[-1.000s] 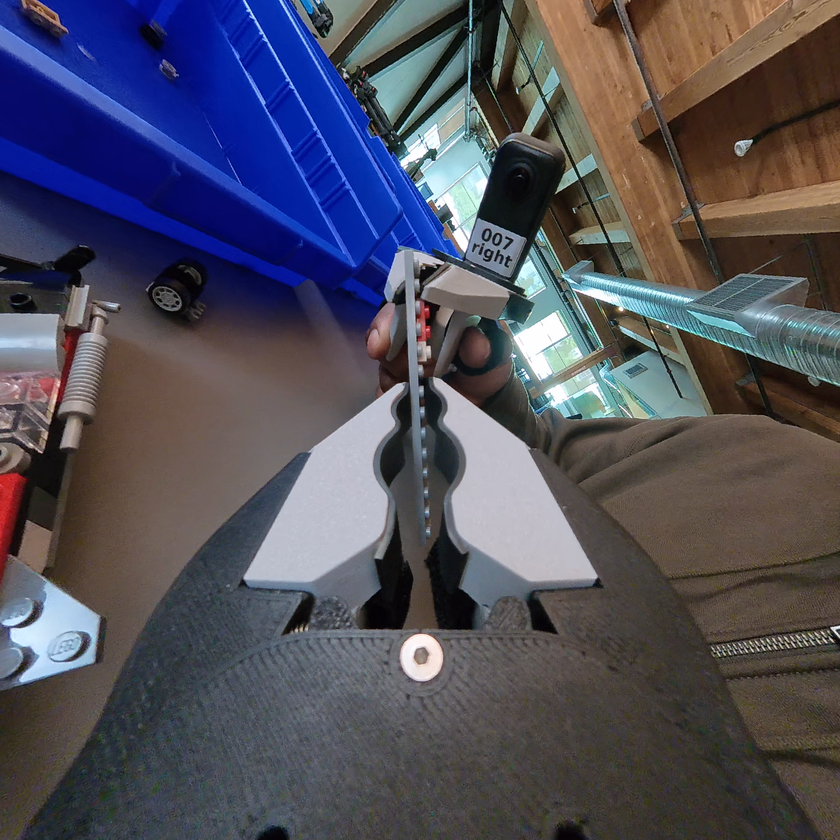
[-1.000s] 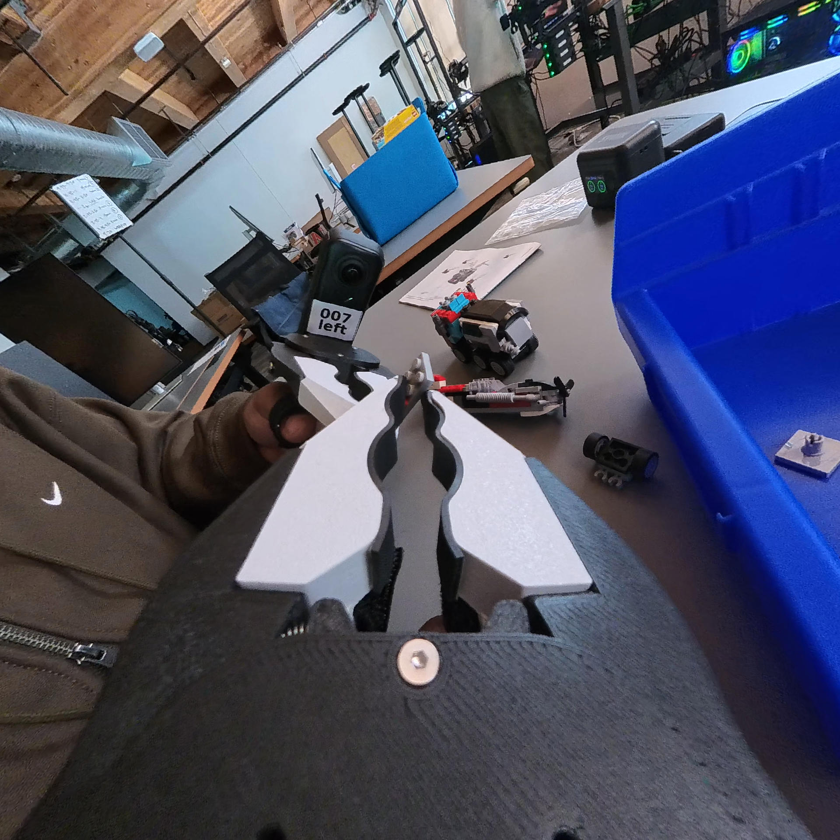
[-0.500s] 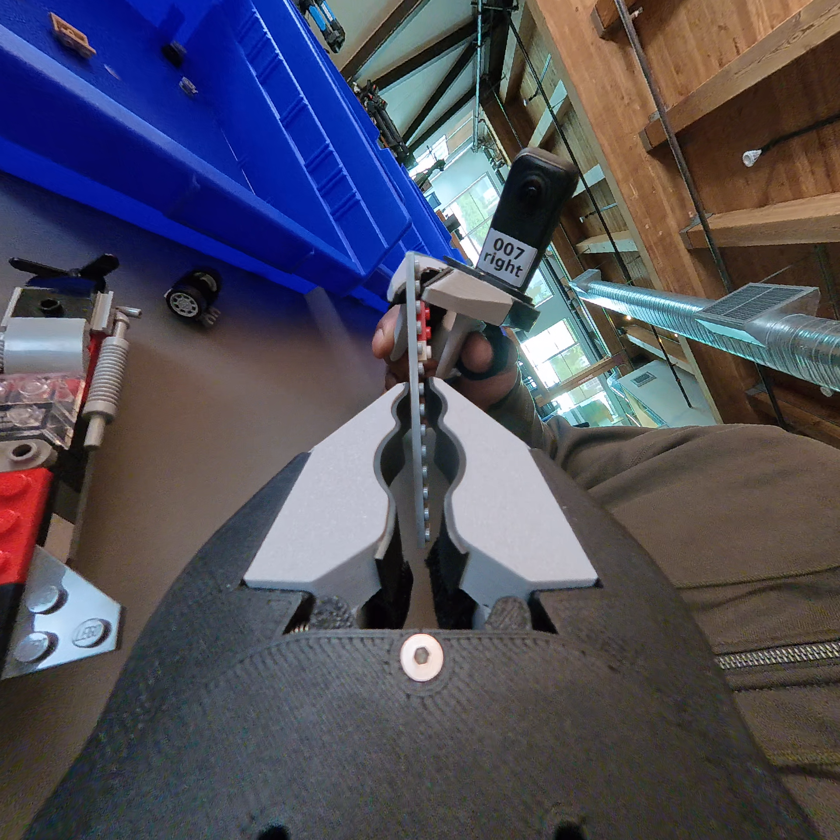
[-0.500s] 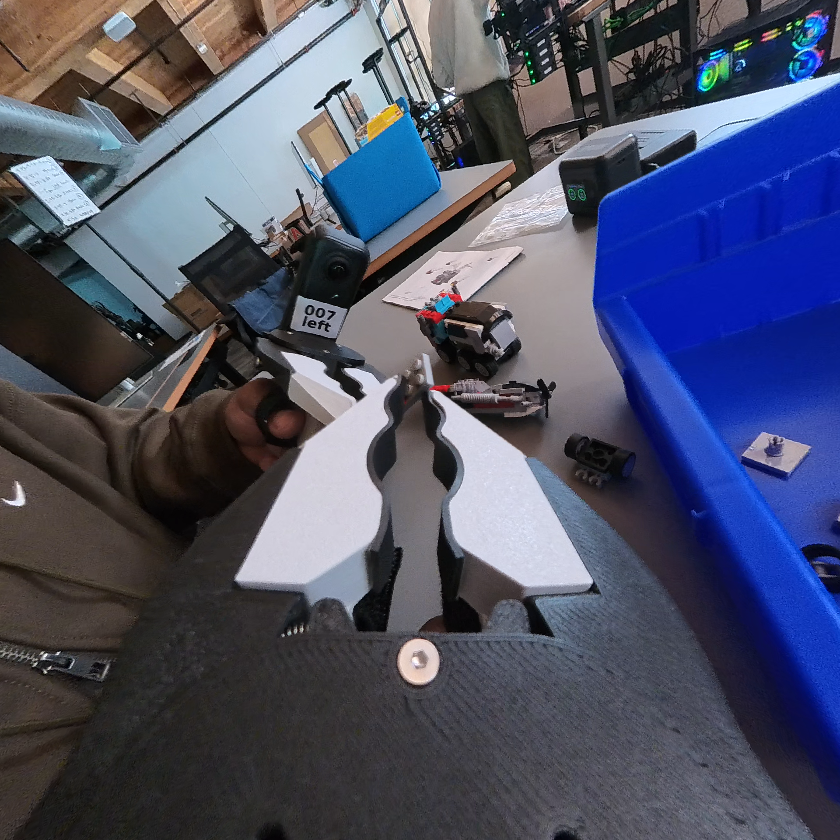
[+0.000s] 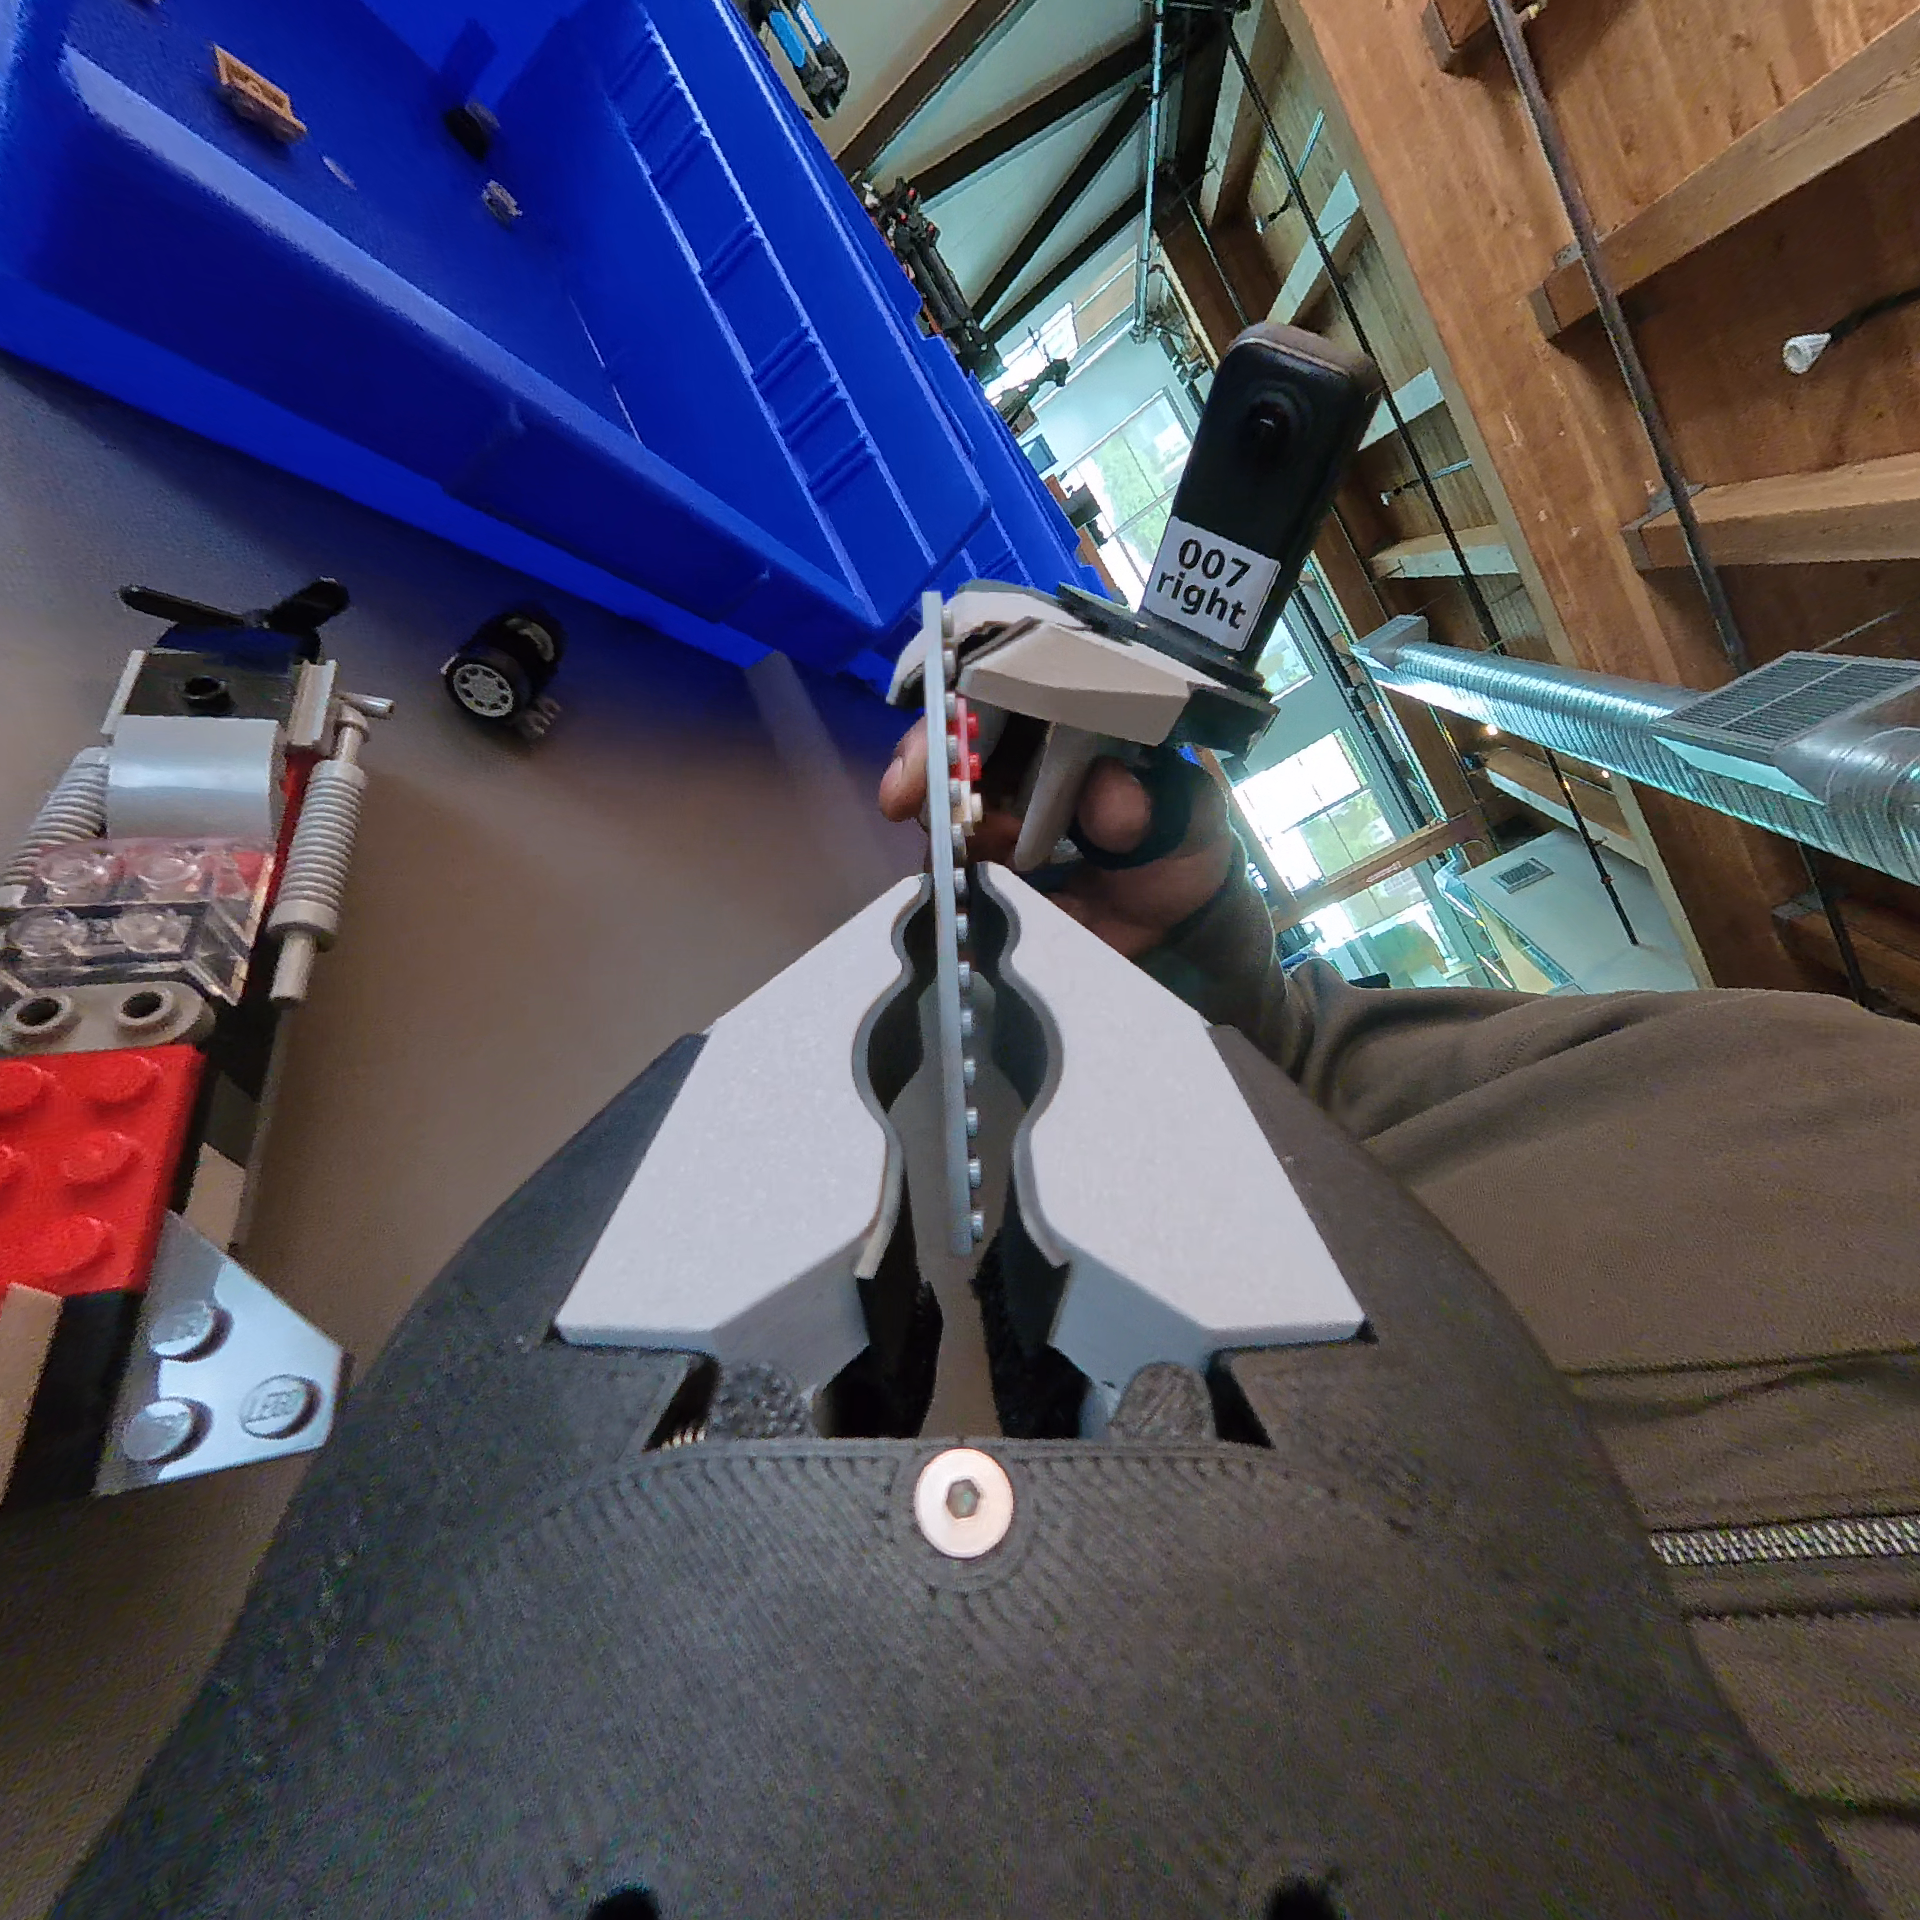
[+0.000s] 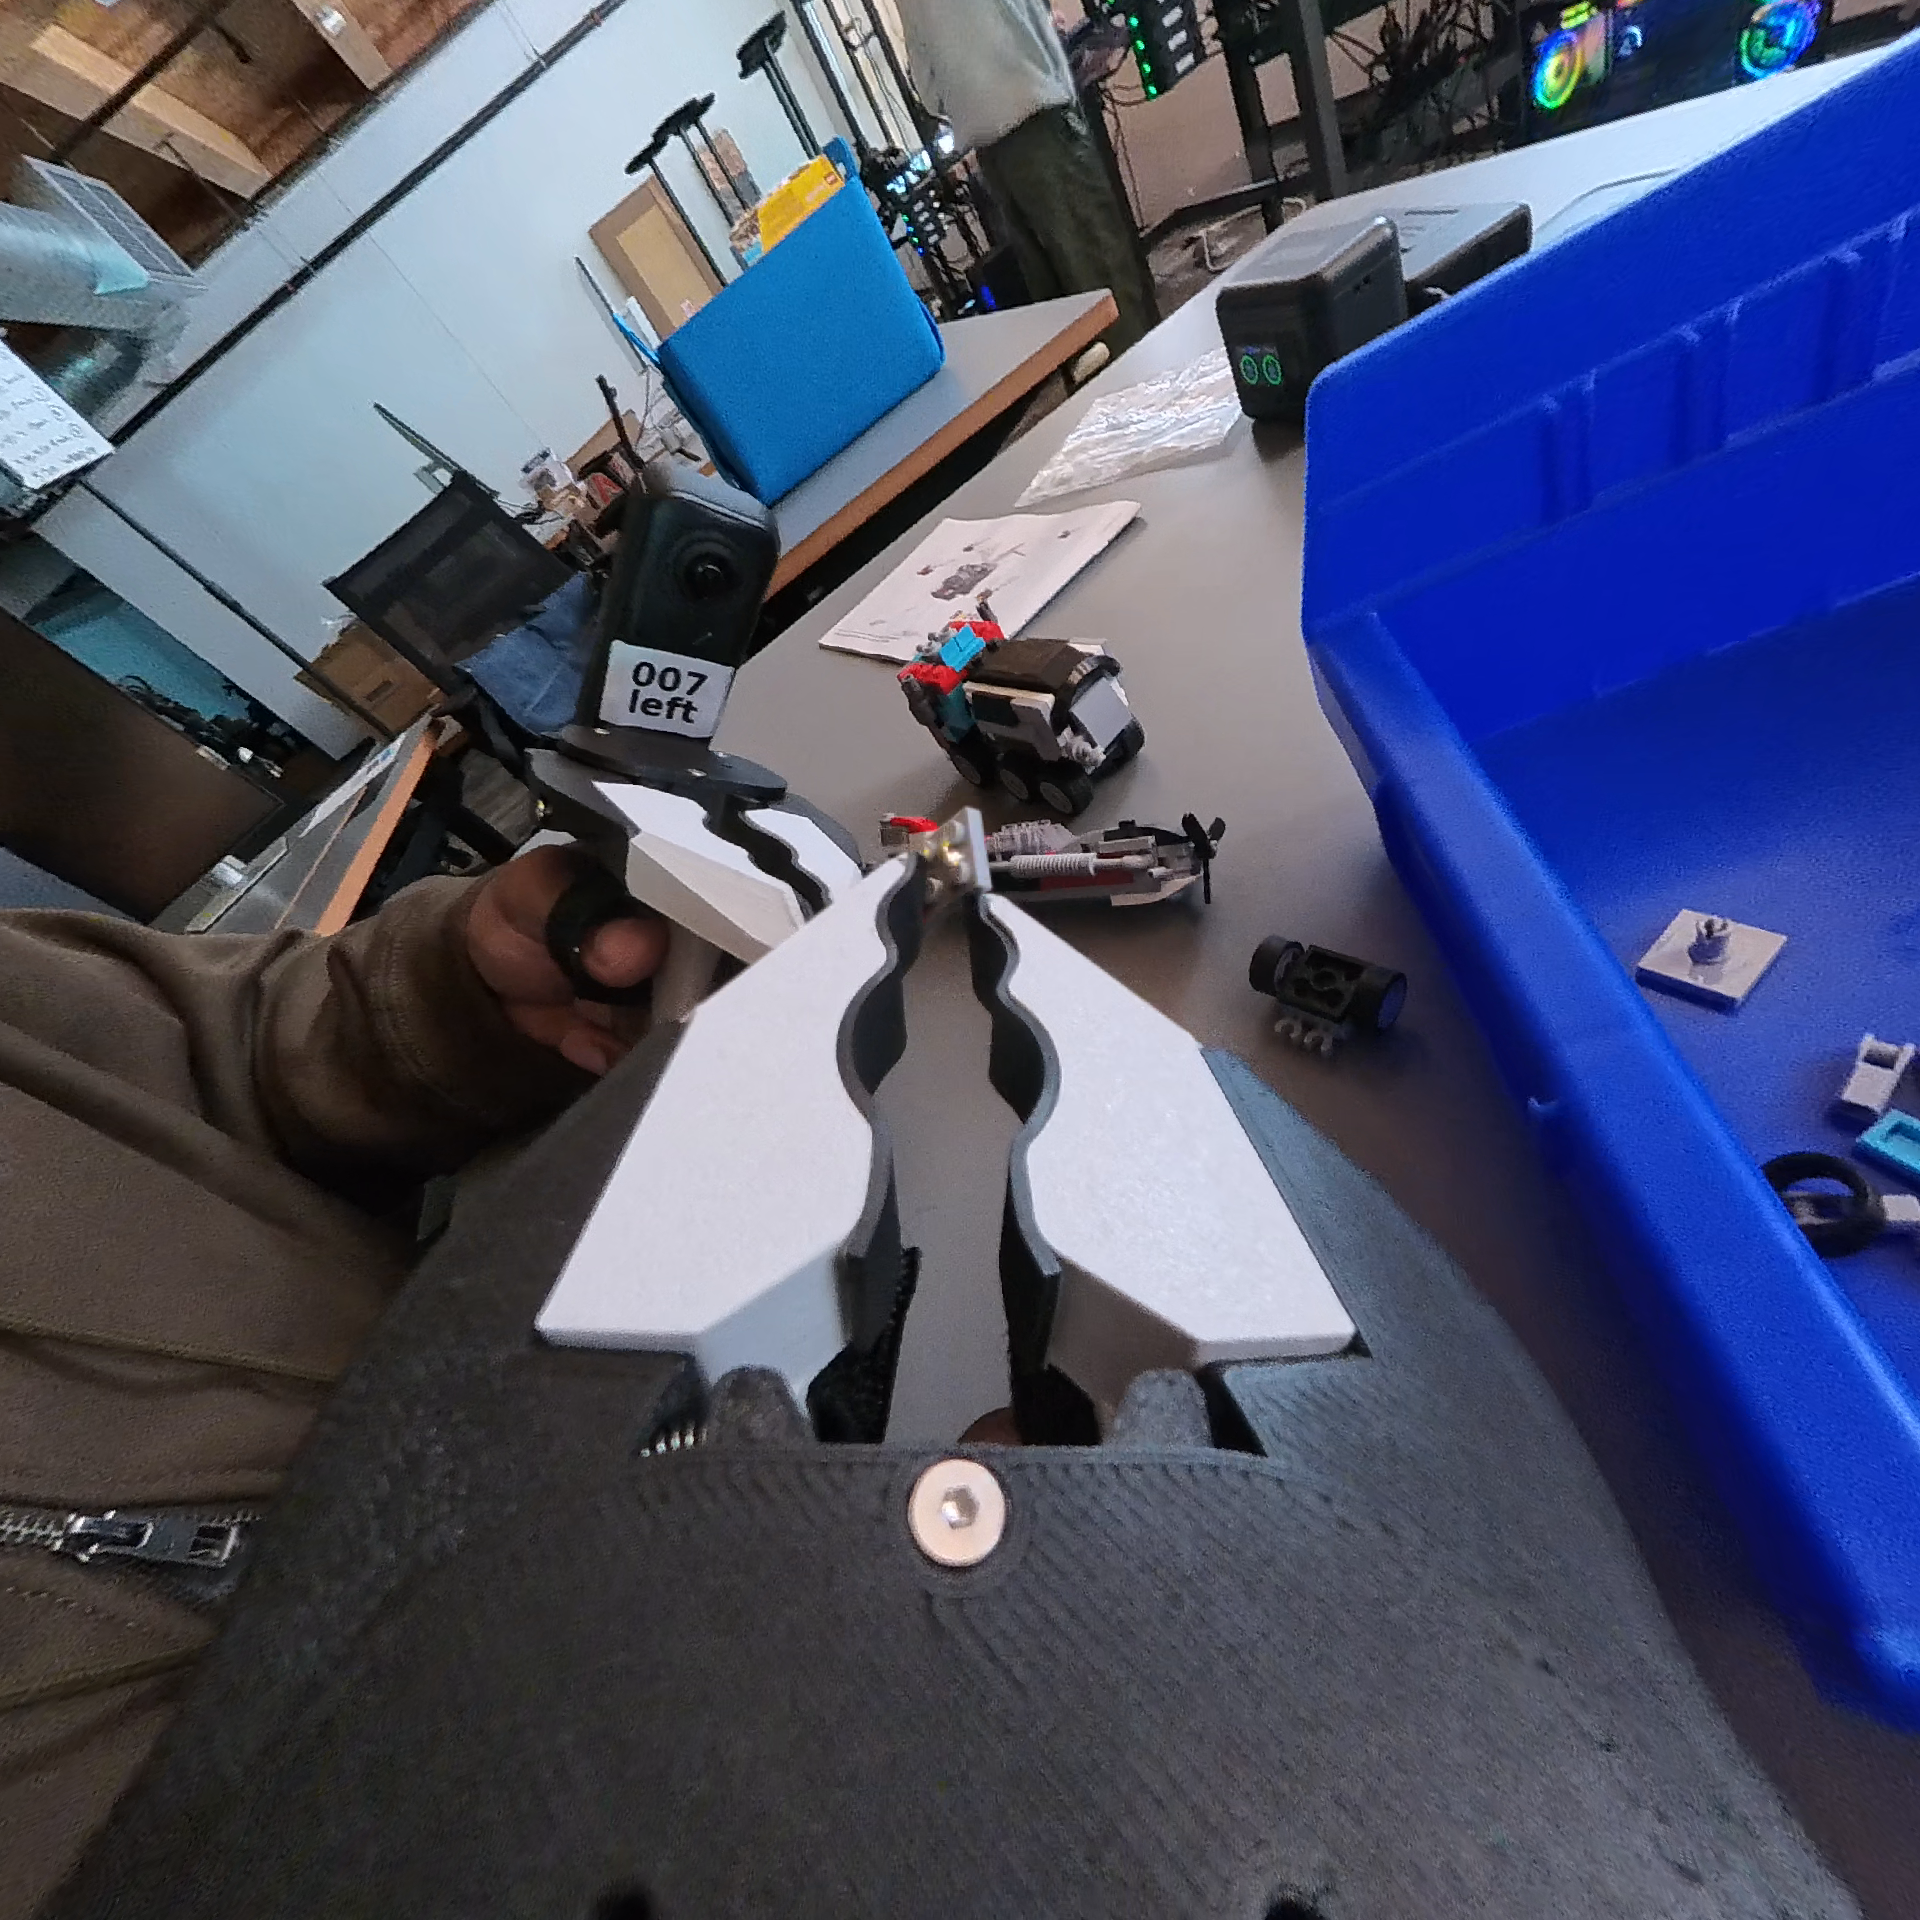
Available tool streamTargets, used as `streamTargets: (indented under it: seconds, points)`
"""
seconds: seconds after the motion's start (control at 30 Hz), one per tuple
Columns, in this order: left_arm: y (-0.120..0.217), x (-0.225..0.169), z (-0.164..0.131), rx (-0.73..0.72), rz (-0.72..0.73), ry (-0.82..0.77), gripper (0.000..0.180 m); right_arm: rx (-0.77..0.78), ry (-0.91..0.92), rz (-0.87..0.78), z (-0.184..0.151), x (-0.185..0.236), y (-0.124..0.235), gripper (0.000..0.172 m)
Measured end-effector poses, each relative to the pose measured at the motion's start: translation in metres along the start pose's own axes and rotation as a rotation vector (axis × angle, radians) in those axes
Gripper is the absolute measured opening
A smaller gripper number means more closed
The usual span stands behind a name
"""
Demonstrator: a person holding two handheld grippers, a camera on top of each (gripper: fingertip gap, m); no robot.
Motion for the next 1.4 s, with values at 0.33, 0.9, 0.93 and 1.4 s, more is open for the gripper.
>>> streamTargets:
  seconds: [0.33,0.9,0.93,1.4]
  points:
    - [0.003,0.004,0.002,0.002,0.048,-0.028,0.006,0.045,0.031,-0.009,-0.003,-0.003,0.002,0.009]
    - [0.003,0.000,-0.016,0.184,0.041,-0.054,0.006,0.124,0.604,0.004,-0.011,-0.001,0.030,0.058]
    - [0.002,-0.002,-0.018,0.207,0.033,-0.063,0.006,0.124,0.619,0.030,-0.012,0.003,0.031,0.059]
    - [0.001,-0.001,-0.029,0.506,-0.051,-0.051,0.006,0.200,0.792,0.186,-0.027,0.014,0.032,0.063]
Point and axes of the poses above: each gripper's, where its closed fingertips meet, y back along the fingers, z out of its top, x = y × z across the jaws, the point moved 4 cm from there along y, back along the fingers, and after that the axes turned 6 degrees about -x, right-handed, at the moved point
